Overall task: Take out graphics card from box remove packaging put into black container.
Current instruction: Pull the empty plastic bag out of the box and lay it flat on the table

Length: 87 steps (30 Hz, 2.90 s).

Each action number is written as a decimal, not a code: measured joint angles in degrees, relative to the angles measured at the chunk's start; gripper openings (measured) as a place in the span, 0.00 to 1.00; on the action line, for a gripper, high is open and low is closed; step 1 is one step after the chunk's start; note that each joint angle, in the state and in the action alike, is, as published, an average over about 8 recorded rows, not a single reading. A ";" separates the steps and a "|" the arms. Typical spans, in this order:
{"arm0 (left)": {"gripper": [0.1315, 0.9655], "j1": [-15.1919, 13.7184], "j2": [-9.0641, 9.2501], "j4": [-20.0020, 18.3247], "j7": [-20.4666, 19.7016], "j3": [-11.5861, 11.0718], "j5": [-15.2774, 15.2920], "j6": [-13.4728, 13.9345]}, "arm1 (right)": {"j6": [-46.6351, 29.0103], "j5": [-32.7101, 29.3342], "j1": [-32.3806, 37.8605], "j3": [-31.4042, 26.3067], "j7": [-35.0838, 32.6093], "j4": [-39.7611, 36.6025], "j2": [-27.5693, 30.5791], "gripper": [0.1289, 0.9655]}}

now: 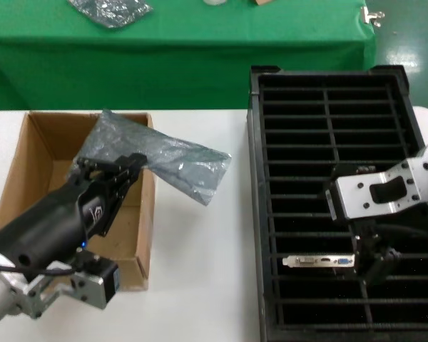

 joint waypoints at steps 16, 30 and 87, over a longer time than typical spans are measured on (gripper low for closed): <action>0.01 0.00 0.00 0.00 0.00 0.00 0.00 0.00 | 19.38 1.45 -10.25 6.76 -2.00 2.85 3.95 0.92; 0.01 -0.23 0.97 -0.24 -0.99 -0.11 0.57 0.77 | 19.54 1.51 -10.33 6.82 -2.05 2.84 3.97 1.00; 0.04 -12.59 33.96 29.13 -68.87 -13.55 5.19 19.39 | 19.53 1.50 -10.34 6.84 -2.05 2.84 3.97 1.00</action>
